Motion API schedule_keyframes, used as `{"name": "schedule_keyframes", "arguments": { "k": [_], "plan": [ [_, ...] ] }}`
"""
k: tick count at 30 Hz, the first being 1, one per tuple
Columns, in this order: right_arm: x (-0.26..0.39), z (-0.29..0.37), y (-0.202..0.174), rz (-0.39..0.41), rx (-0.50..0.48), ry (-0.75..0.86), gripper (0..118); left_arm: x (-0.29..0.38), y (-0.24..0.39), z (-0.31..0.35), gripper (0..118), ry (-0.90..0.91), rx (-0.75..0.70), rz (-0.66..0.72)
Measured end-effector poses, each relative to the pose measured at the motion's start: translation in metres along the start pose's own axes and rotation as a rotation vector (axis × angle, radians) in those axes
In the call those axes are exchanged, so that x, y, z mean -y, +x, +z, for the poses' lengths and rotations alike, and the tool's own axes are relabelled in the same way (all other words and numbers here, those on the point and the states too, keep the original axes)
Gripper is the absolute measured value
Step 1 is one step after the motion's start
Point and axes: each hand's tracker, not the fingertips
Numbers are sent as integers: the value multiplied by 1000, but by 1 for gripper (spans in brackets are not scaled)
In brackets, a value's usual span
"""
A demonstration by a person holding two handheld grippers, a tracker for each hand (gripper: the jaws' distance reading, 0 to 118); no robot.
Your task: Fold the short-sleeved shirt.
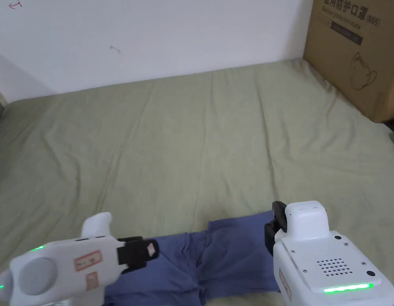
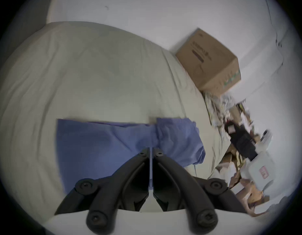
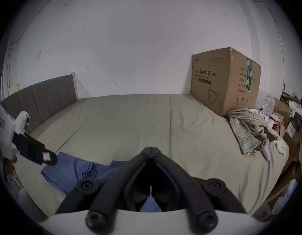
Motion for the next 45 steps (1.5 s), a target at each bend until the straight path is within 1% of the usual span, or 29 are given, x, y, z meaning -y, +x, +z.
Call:
{"name": "schedule_keyframes", "arguments": {
  "k": [1,3,5,6,9,11,13,14,16,19,22,23,25,26,27,28,29,30,31,32,33,36,39,43,45],
  "plan": [
    [-2,0,-3,6,-1,1,1,-2,-14,11,3,27,-13,27],
    [-4,0,-8,14,-5,1,1,-1,-46,23,3,20,-67,69],
    [-6,-2,-16,42,-3,-2,1,5,-74,35,4,22,-115,104],
    [-6,-2,-19,55,-6,-3,0,9,-88,39,7,19,-104,128],
    [-8,-5,-28,66,-4,-9,1,23,-127,42,33,10,-56,250],
    [-9,-10,-31,61,-5,-23,1,31,-142,39,62,17,-40,298],
    [-9,-16,-35,85,23,-39,1,36,-155,31,87,12,-29,319],
    [-10,-18,-37,96,31,-43,1,38,-160,26,92,17,-7,340],
    [-6,-28,-37,99,44,-49,1,42,-159,12,99,13,101,415],
    [-7,-32,-39,102,55,-54,1,43,-165,-8,103,21,257,515],
    [-9,-33,-46,135,71,-66,1,44,-165,-23,109,55,334,565],
    [-9,-34,-47,138,70,-71,1,43,-153,-24,109,48,344,574],
    [-9,-35,-51,140,67,-80,0,42,-152,-30,109,29,374,568],
    [-9,-36,-52,142,66,-83,1,40,-152,-31,106,16,384,561],
    [-8,-37,-54,146,65,-85,0,41,-159,-35,95,5,372,560],
    [-8,-36,-55,152,63,-90,1,42,-158,-36,50,-27,319,550],
    [-8,-37,-56,151,61,-94,1,43,-157,-40,11,-68,222,505],
    [-8,-36,-57,145,56,-93,1,46,-157,-41,11,-80,189,463],
    [-8,-36,-57,141,52,-92,1,47,-152,-37,11,-64,252,481],
    [-8,-36,-58,139,50,-93,1,48,-153,-32,11,-43,306,533],
    [-8,-36,-58,139,47,-93,1,48,-153,-29,11,-42,316,563],
    [-9,-35,-60,137,55,-88,0,38,-162,-18,11,-51,258,481],
    [-13,-33,-59,110,52,-72,0,29,-173,-4,11,-53,234,445],
    [-21,-27,-59,107,58,-43,1,19,-190,27,11,-16,166,433],
    [-24,-22,-59,94,60,-24,1,16,-197,39,11,-10,123,428]
  ]
}}
